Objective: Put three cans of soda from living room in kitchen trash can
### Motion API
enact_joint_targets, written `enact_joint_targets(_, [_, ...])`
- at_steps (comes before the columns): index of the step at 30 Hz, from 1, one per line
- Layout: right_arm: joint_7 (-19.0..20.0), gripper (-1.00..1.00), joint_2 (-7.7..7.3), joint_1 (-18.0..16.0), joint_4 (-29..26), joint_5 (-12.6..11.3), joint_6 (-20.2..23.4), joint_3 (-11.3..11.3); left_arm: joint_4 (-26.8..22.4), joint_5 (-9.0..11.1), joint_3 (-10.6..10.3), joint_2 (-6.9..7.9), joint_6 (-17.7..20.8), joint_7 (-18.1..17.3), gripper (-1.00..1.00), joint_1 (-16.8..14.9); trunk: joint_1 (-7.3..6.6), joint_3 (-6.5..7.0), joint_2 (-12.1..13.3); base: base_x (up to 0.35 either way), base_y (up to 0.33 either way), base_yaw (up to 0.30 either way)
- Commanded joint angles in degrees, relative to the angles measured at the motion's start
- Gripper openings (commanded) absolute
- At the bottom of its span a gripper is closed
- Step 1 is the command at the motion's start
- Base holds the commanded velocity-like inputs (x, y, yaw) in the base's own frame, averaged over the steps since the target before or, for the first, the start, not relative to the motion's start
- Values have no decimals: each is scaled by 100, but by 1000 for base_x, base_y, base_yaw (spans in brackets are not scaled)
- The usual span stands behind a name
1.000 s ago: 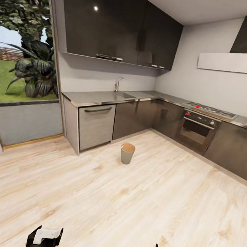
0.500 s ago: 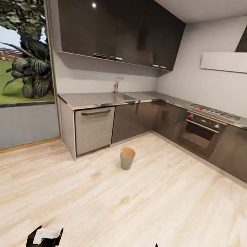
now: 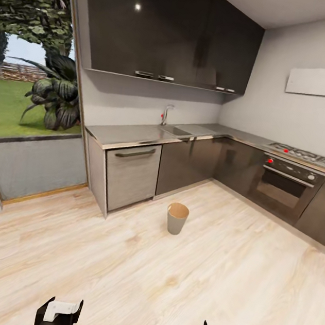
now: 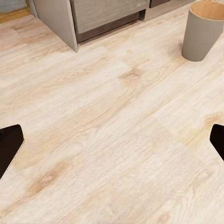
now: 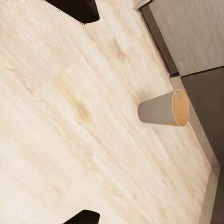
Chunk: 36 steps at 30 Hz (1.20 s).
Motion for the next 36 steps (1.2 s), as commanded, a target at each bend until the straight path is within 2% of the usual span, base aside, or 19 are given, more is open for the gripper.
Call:
enact_joint_targets(1, [0, 100, 0, 0, 0, 0, 0, 2, 0, 0, 0, 0, 0, 0, 100, 0, 0, 0, 0, 323, 0, 198])
enact_joint_targets(14, [0, 100, -5, 0, 0, -1, 0, -5, 0, 0, 0, 0, 0, 0, 100, 0, 0, 0, 0, 316, -25, 102])
enact_joint_targets(36, [0, 100, 0, 0, 34, 8, 0, 26, 0, 0, 0, 0, 0, 0, 100, 0, 0, 0, 0, 267, -172, 48])
